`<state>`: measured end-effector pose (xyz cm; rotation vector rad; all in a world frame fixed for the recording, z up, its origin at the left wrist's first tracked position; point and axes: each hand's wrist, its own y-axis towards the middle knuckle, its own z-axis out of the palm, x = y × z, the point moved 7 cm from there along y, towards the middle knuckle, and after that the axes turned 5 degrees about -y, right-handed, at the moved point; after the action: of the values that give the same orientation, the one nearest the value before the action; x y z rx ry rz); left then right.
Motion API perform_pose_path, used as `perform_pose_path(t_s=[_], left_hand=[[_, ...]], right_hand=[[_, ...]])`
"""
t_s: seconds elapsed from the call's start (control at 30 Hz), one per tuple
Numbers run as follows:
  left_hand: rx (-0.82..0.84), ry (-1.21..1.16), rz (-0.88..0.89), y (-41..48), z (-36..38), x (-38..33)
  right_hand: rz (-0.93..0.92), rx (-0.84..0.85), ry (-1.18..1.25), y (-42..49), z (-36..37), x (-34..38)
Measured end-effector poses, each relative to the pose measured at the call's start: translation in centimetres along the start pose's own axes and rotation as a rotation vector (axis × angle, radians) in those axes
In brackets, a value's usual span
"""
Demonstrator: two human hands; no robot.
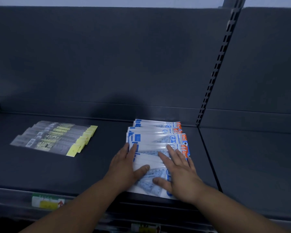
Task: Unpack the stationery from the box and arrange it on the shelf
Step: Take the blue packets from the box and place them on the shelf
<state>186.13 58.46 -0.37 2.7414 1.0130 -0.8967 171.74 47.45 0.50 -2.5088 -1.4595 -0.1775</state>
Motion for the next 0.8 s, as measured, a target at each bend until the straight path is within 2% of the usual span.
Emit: perform_pose_path(t_s=[0.1, 0.17, 0.23, 0.37, 0.5, 0.6, 0.67, 0.73, 0.8], left_hand=[[-0.117, -0.217, -0.06, 1.1, -1.0, 0.8], [-0.157, -0.22, -0.102, 2.2, -1.4, 1.3], [-0.133, -0.149, -0.13, 3.0, -1.4, 1.4], [-0.005, -0.04, -0.063, 3.8, -0.4, -0.1], [0.07, -0.114, 0.005, 4.3, -0.5, -0.6], [0.019, -0.182, 0.047, 3.8, -1.2, -1.0], [0.036, -0.022, 0.123, 3.0, -0.8, -1.9], [0.104, 0.131, 0.165, 2.2, 0.2, -2.3], [0.142, 0.175, 0.142, 1.6, 0.9, -1.9]], right_hand=[[0.065, -0.164, 0.128, 0.4, -1.6, -1.1], [0.176, -0.22, 0.199, 1.0, -2.5, -3.3], [0.242, -0.159, 0.206, 1.6, -2.3, -4.8], [0.184, -0.086, 0.188, 2.0, -1.0, -4.1], [0.153, -0.071, 0.185, 1.6, -1.1, -4.2], [0.166, -0.134, 0.164, 1.2, -2.2, -4.4], [0.115, -0.138, 0.062, 0.7, -3.0, -3.5], [0.044, -0.048, -0.049, 0.1, -2.7, -2.3], [0.001, 0.045, -0.135, -0.3, -1.9, -1.6]])
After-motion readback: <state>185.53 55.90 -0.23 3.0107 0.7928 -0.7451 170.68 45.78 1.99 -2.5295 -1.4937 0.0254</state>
